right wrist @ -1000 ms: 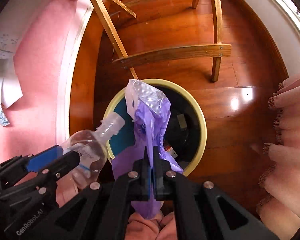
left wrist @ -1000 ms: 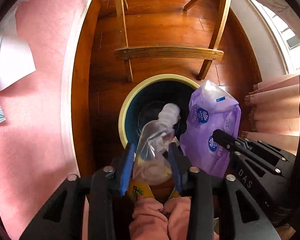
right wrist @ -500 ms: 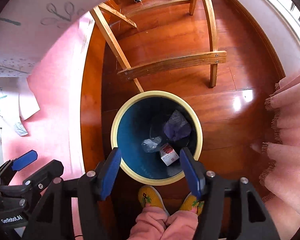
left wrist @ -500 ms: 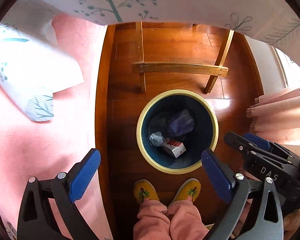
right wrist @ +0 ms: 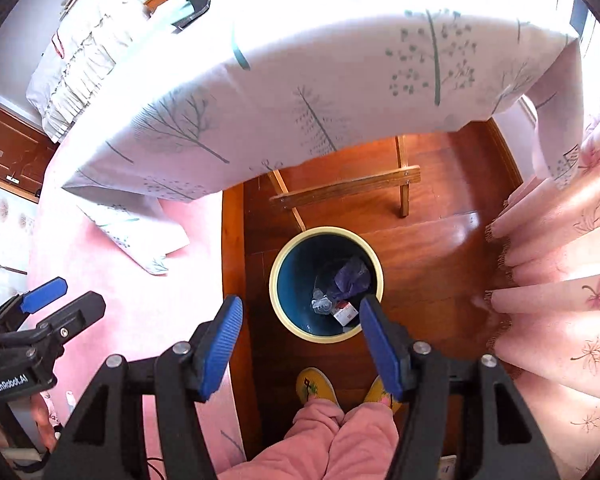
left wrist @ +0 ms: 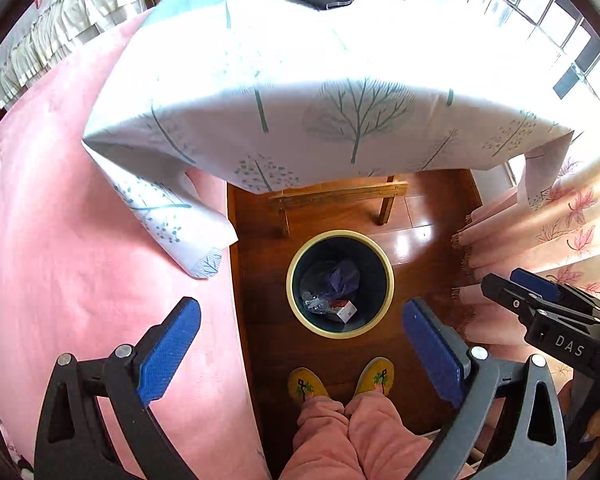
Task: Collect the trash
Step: 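Raise both tools back toward the table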
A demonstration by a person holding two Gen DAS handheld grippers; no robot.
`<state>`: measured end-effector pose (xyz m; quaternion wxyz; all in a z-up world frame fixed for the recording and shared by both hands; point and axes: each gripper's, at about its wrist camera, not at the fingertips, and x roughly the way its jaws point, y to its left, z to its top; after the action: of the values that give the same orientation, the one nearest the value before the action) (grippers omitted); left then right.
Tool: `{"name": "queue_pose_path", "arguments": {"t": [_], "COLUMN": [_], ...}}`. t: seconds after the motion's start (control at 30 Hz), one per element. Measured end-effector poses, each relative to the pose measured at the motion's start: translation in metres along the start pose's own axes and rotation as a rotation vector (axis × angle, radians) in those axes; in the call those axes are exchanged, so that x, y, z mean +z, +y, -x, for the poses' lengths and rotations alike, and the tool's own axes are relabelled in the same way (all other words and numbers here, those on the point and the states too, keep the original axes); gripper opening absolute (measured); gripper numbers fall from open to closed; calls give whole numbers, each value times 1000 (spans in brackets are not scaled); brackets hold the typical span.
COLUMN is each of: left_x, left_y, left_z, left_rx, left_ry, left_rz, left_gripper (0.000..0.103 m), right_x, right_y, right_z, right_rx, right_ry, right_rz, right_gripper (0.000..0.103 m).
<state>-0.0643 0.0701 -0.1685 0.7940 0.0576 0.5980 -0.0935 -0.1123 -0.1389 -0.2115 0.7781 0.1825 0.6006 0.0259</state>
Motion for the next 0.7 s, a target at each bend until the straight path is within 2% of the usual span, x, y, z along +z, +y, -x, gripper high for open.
{"name": "queue_pose_path", "arguments": {"t": [0.13, 0.37, 0.5, 0.7], "left_x": [14, 40, 59, 84], "left_y": [6, 15, 20, 25], "left_z": [46, 117, 143, 161], "left_rx": [-13, -20, -29, -37], "left_ry": [-61, -218, -291, -336], "left_rz": [-16, -66, -80, -79], "left_gripper": [100, 100, 100, 100], "right_x": [5, 24, 43, 73], "right_y": [16, 41, 57, 74], "right_z": [48, 110, 133, 154], "right_rx": [-14, -47, -64, -72], "right_ry": [-72, -201, -273, -350], "right_rz": [26, 64, 89, 108], "right_gripper": [62, 62, 62, 62]}}
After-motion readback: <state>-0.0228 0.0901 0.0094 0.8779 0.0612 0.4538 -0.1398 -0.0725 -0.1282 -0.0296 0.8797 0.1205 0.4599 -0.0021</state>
